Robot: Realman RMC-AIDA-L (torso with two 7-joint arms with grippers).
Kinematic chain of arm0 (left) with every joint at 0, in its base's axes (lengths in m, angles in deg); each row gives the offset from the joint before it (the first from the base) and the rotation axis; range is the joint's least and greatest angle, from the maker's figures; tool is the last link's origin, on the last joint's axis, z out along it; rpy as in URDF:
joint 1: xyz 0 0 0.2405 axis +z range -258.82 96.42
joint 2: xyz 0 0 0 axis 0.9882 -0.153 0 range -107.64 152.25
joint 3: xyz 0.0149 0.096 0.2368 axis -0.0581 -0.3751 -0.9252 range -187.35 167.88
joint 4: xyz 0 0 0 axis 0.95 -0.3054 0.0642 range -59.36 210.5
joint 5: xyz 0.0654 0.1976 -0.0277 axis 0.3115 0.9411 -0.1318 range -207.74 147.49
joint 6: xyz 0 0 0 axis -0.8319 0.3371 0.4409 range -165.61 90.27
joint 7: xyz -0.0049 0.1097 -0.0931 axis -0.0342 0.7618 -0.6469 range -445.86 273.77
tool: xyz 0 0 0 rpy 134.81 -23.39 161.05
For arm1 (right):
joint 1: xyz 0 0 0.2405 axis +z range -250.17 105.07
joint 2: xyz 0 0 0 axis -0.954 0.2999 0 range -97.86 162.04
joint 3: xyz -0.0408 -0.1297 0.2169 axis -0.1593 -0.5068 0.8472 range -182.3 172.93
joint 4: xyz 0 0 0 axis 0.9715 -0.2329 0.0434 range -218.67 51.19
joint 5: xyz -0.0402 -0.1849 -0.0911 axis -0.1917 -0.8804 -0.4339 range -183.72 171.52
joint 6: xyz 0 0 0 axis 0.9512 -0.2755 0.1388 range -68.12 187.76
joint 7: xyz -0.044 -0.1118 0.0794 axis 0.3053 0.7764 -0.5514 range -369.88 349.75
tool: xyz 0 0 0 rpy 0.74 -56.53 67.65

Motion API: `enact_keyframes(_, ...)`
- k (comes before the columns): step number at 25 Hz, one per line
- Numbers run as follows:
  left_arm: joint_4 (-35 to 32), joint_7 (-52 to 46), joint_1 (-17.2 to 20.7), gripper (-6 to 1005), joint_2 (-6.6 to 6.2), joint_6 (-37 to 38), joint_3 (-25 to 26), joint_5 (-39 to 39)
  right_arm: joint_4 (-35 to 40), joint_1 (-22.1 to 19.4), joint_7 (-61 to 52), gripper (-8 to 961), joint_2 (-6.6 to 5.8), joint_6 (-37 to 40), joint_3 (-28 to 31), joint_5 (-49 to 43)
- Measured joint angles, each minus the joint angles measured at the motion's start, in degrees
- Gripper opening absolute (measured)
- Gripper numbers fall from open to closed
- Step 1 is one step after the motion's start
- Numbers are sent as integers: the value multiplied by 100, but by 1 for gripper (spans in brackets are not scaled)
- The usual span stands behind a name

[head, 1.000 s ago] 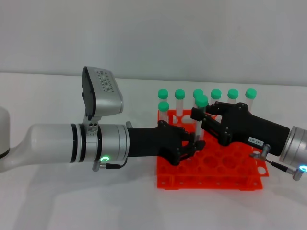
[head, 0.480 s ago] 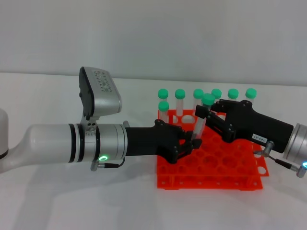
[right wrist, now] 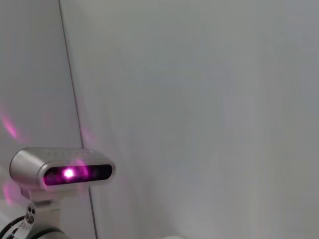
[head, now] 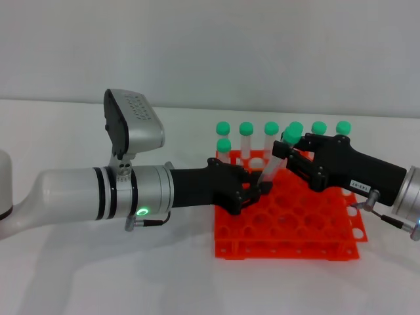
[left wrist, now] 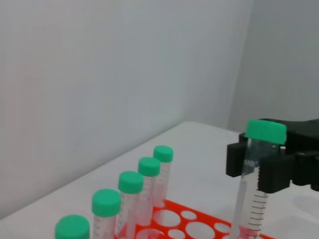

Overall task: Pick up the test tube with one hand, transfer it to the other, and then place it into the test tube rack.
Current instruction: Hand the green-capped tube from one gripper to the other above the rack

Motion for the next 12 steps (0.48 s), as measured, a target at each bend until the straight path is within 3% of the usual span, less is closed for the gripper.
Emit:
enact_keyframes(5, 26, 26, 14, 196, 4, -104, 4, -171, -1, -8, -2, 208, -5, 44, 3, 35)
enact_keyframes(12, 47, 29, 37, 384, 7, -183, 4, -183, 1, -16, -5, 206, -8, 118, 173, 19)
